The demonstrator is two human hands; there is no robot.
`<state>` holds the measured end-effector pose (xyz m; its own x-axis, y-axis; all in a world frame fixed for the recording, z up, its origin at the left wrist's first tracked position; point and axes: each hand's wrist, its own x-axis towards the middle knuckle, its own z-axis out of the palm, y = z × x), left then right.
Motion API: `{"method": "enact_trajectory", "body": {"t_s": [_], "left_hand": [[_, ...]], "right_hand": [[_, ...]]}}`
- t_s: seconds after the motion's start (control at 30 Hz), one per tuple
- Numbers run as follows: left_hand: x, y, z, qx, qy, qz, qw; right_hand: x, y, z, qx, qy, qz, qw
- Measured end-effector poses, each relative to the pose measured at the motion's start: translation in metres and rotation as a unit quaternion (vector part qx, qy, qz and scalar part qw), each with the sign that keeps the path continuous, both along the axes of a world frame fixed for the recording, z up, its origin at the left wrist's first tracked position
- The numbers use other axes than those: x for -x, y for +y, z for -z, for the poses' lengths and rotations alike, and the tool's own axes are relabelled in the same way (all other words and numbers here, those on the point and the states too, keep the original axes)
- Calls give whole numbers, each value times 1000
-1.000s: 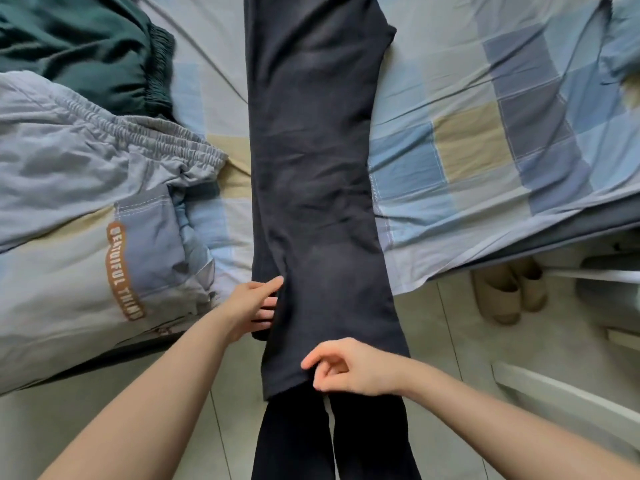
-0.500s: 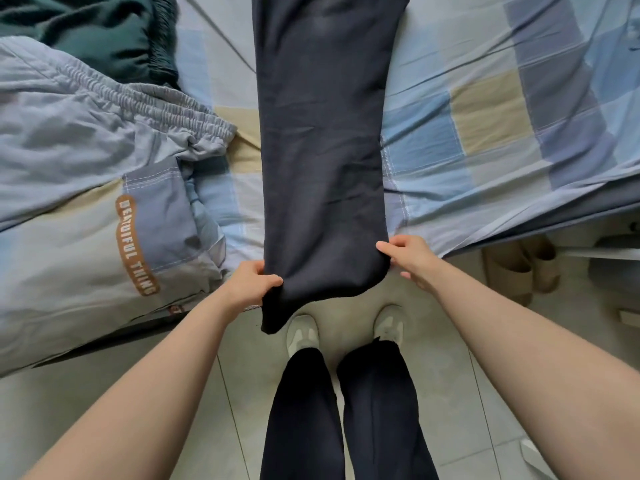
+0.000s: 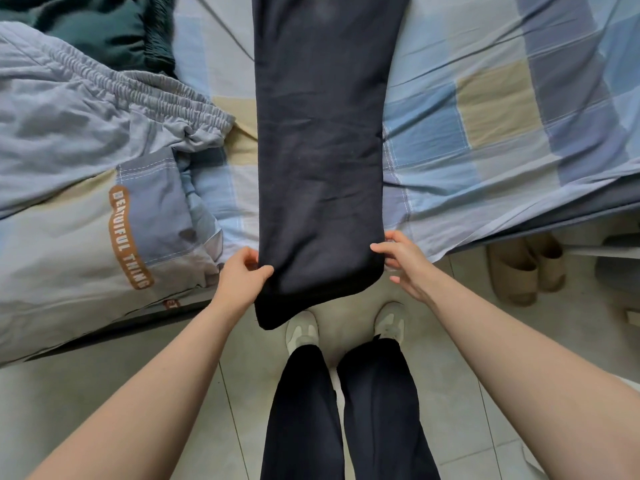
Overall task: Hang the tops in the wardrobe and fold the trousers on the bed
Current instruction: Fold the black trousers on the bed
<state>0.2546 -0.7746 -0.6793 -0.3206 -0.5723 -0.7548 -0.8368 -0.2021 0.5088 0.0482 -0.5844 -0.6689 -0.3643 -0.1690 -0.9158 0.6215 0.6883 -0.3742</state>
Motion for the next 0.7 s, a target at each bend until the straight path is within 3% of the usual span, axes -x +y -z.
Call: {"method": "enact_trajectory", "body": {"t_s": [0.2,0.33,0.43,0.53,0.63,0.7], "left_hand": [[11,-1,-1,-84,43,-56,994],[12,15,-23,-151,89,-128,976],[23,50,-38,-153,138,-95,974],[39,90,-40,-158,136,-85,974],[52,107,-38,-164,105,-121,973],[53,108,-34,-182,76,-131,972]], "right_hand": [[7,-6,-4,40,39,-74,996],[23,16,-20,112,57,35,991],[37,47,-38,160,102,141,972],[46,82,-41,56,190,77,977],[56,112,-32,-37,106,15,994],[61,121,-30,-57,50,-103,992]]}}
